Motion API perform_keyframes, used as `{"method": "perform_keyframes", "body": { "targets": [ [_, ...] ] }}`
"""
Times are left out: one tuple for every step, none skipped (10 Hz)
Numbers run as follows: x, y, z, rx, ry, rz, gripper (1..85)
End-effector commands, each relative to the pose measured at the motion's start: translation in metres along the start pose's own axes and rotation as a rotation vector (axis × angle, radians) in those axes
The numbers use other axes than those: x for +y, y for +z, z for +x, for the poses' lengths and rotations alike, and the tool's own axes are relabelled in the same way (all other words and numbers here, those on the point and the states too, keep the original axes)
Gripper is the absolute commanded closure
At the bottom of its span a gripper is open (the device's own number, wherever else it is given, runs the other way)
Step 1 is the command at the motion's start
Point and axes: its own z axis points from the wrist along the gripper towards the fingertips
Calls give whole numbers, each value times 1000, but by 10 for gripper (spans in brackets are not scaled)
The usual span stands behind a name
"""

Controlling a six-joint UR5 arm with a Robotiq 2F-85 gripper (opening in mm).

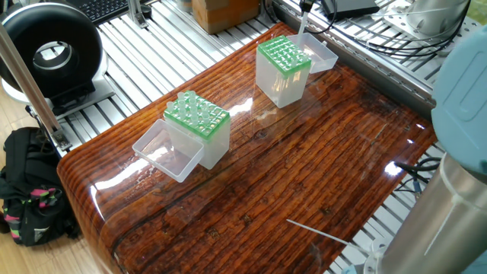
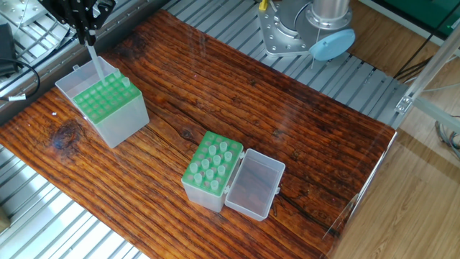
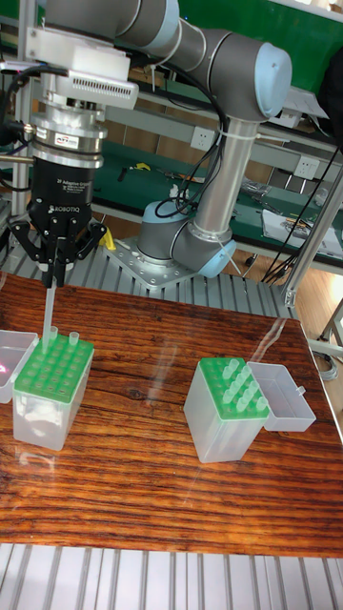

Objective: Transfer all large pipette tips from one holder to another

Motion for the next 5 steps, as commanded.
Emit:
{"method": "perform_keyframes", "body": {
  "targets": [
    [1, -1, -3, -10, -8, -8, 700],
    [2, -1, -3, -9, -11, -8, 690],
    [2, -1, -2, -7, -13, -9, 683],
    [2, -1, -2, -6, -16, -10, 670],
    [2, -1, -2, -6, -18, -12, 660]
  ]
}}
